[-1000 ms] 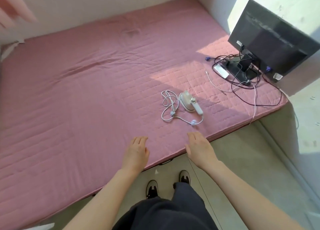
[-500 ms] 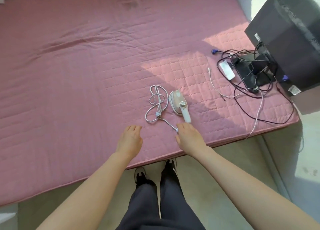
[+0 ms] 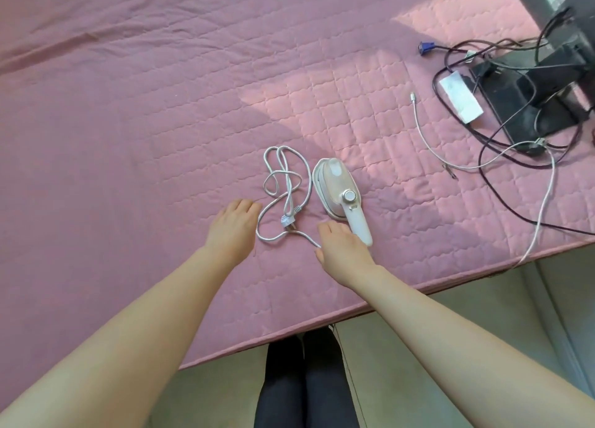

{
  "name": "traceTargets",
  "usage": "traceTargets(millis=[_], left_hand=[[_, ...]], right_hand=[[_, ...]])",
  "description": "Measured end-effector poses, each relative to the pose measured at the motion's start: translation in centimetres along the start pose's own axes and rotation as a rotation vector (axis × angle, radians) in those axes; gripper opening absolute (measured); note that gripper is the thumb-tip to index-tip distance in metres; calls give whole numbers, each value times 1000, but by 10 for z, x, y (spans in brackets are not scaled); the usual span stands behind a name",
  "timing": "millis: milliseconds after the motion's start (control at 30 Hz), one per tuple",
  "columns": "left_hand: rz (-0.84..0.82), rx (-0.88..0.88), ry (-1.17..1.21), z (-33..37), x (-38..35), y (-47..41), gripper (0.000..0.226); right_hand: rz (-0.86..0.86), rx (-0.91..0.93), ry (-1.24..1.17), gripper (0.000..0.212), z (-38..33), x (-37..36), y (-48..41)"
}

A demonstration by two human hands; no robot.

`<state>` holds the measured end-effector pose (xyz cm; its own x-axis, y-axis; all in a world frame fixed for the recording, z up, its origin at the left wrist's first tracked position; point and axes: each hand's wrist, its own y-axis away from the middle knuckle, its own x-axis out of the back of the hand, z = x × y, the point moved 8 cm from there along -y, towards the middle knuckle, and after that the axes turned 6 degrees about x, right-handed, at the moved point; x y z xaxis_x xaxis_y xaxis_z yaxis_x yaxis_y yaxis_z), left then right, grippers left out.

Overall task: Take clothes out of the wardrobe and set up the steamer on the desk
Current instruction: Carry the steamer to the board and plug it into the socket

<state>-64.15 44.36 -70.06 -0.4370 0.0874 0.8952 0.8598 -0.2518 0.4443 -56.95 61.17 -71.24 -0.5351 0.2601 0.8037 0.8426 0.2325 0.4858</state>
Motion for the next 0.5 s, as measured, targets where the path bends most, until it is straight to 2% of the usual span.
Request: traceTargets(millis=[133, 300, 400, 500], left_hand=[[27, -117, -124, 11, -26, -55, 59], [30, -281, -410, 29, -48, -112, 66], [60, -326, -443, 35, -45, -141, 69], [140, -385, -471, 41, -46, -167, 76]], right_hand=[[-23, -6, 5, 36, 12, -30, -37], [-81, -31, -5, 34, 23, -70, -63], [-95, -41, -20, 29, 27, -90, -72], [-89, -50, -28, 35, 33, -105, -80]])
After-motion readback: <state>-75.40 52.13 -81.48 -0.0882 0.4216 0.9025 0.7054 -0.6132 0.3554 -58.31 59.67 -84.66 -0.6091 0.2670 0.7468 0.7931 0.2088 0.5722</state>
